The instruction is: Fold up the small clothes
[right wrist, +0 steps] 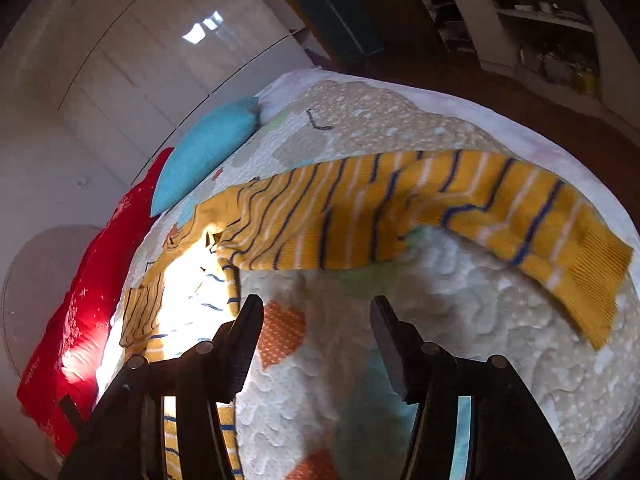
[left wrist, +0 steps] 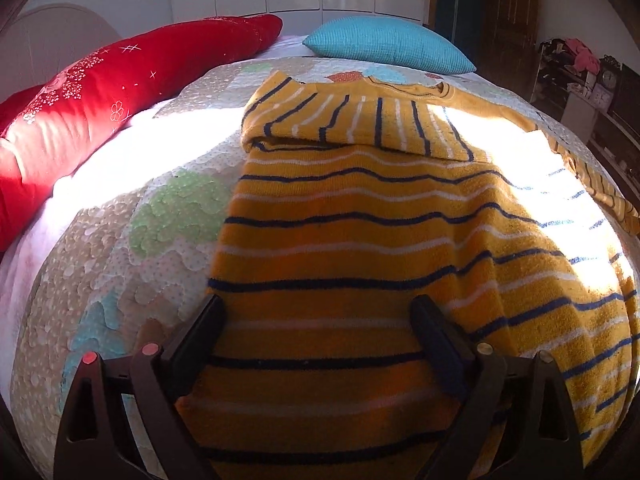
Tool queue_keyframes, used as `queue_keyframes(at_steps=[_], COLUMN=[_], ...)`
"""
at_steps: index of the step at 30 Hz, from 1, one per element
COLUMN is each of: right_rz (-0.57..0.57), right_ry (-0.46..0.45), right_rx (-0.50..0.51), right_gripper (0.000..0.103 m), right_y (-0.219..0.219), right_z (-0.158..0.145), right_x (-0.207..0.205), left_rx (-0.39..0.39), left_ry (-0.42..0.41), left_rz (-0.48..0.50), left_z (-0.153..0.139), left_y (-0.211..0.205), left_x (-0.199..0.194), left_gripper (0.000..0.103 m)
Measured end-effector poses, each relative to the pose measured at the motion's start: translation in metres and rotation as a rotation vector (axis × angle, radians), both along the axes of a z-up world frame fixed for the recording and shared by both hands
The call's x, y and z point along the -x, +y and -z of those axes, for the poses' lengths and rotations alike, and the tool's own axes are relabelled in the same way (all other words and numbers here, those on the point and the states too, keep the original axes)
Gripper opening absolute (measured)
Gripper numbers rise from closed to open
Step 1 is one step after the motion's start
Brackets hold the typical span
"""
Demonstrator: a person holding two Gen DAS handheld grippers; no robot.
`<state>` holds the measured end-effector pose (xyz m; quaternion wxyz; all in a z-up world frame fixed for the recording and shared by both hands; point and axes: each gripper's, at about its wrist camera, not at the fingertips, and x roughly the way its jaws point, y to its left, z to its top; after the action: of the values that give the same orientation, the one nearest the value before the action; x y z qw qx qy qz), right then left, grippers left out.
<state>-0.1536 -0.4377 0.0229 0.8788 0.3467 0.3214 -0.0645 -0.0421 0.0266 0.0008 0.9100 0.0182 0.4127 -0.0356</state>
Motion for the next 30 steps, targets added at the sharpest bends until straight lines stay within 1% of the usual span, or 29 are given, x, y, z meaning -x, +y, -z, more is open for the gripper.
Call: queue_keyframes(at_steps=[1,3,6,9,10,11,12,13,15,17,19,21,22,24,25,28,29,30], right_rz=[0.037,0.112,0.198,0.31,0.336,0.356,0.373,0.389,0.432,0.431,0.413,0.374,0.347,0.27,0.221,0.048,-0.017,-0.084], right_ry=[-0.006,-0.013,-0.059,-0.086,-0.097,-0.098,-0.085,-0.062,-0.03,-0.017,-0.009,-0.023,-0.032,-0.049,-0.056,-0.084,-0.093,-0.101], right_rx=[-0.029,-0.102,-0.254,-0.35,-0.379,-0.397,-0.4,-0.394,-0.354,-0.321,-0.269,-0.183,-0.133,-0.033,0.018,0.152,0.181,0.198], right_gripper=[0.067,0.069,0.072,0.072,0.066,0.057,0.029,0.007,0.006,0.006,0.006,0.006,0.006,0.006,0.006,0.006,0.006,0.006], right_y=[-0.012,-0.037,-0.071,-0.095,-0.102,-0.108,-0.114,-0.12,-0.134,-0.142,-0.141,-0.133,-0.124,-0.097,-0.08,-0.012,0.015,0.045], right_z=[0.005,0.014,0.027,0.039,0.041,0.041,0.04,0.039,0.036,0.029,0.015,-0.009,-0.024,-0.053,-0.067,-0.103,-0.11,-0.115], right_x=[0.011,0.025,0.028,0.025,0.024,0.024,0.023,0.022,0.023,0.022,0.02,0.014,0.008,-0.012,-0.025,-0.076,-0.1,-0.116], left_rx=[-0.001,-0.004,-0.005,-0.005,-0.004,-0.004,-0.003,-0.001,0.003,0.012,0.031,0.061,0.088,0.159,0.174,0.169,0.173,0.183], left_ry=[-0.001,-0.002,-0.004,-0.008,-0.009,-0.01,-0.011,-0.012,-0.016,-0.021,-0.022,-0.015,-0.02,-0.065,-0.093,-0.161,-0.172,-0.178], left_rz=[0.0,-0.001,-0.001,-0.001,-0.001,-0.001,0.0,0.0,0.0,0.002,0.005,0.01,0.011,0.018,0.016,-0.017,-0.024,-0.032], left_z=[0.0,0.001,0.001,0.001,0.001,0.001,0.001,0.001,0.001,0.0,-0.001,-0.008,-0.015,-0.034,-0.044,-0.065,-0.069,-0.072], left_y=[0.0,-0.001,-0.001,-0.001,-0.001,-0.001,-0.001,-0.001,0.0,0.001,0.003,0.006,0.009,0.015,0.018,0.029,0.033,0.039], left_x=[0.001,0.001,0.001,0.002,0.002,0.002,0.002,0.002,0.004,0.005,0.005,0.008,0.012,0.027,0.036,0.058,0.065,0.07], left_gripper=[0.094,0.094,0.095,0.095,0.095,0.095,0.095,0.095,0.095,0.095,0.095,0.093,0.09,0.09,0.09,0.09,0.09,0.09])
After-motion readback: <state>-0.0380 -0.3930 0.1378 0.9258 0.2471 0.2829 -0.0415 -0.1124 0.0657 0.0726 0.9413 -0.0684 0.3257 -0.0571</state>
